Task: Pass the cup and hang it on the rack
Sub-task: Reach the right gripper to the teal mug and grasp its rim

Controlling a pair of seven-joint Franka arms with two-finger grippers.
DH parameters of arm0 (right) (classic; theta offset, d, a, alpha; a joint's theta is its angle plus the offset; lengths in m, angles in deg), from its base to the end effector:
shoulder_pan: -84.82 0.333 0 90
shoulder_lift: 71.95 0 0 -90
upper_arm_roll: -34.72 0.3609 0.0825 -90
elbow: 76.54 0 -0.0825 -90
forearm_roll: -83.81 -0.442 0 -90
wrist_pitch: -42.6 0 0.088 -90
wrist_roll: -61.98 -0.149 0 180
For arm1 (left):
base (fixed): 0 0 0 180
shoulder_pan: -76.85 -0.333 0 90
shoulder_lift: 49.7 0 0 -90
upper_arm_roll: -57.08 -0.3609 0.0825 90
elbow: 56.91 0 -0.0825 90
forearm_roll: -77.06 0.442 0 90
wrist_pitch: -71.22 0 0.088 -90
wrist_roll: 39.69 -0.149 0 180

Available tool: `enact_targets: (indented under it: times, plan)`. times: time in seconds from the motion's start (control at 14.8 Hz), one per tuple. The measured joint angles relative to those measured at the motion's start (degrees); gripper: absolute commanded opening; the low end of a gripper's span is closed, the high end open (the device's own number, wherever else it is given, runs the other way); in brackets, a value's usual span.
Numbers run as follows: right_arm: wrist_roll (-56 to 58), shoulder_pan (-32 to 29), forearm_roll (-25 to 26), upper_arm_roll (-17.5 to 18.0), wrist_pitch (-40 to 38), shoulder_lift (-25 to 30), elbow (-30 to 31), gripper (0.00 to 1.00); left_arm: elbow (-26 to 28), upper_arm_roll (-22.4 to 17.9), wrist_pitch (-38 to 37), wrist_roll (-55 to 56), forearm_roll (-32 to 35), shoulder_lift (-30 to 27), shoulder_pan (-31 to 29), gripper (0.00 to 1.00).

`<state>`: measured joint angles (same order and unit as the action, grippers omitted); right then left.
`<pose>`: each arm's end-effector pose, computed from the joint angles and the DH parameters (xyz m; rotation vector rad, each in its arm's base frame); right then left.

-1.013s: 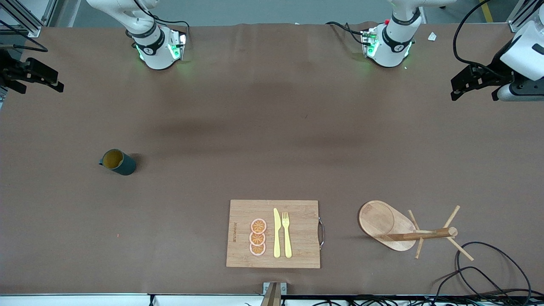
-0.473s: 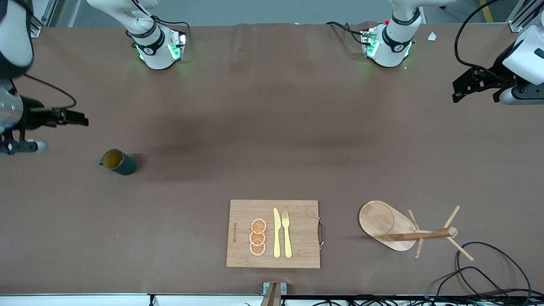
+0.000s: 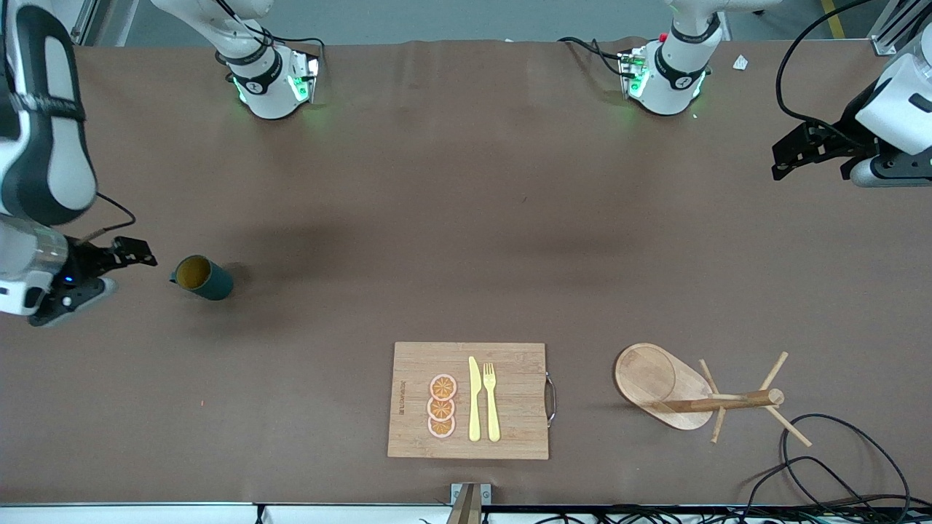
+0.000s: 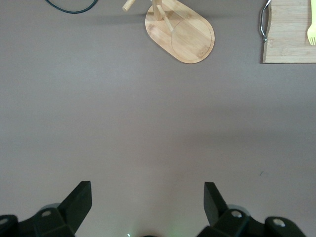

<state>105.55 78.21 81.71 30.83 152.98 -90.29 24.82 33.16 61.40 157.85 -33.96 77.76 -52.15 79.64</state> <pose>0.6692 -0.1174 0.3414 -2.9301 -0.8479 0.2122 0.5862 -0.0722 0.6473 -3.1240 0.0365 0.0243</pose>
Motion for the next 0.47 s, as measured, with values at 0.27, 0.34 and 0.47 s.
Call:
enact_targets:
  times: [0.27,0.34,0.47]
  plan:
    - [6.34,-0.36,-0.77,0.0,7.55,-5.11,3.18,1.0,-0.02,0.0,0.43,0.01,0.0,0.17,-0.01,1.0]
    - [7.4,-0.48,-1.3,-0.01,8.92,-5.93,3.87,1.0,-0.02,0.0,0.47,0.01,0.0,0.17,-0.01,1.0]
    - [8.57,-0.63,-1.62,-0.01,13.73,-6.78,6.66,0.91,-0.03,0.0,0.48,0.02,0.0,0.18,-0.01,1.0]
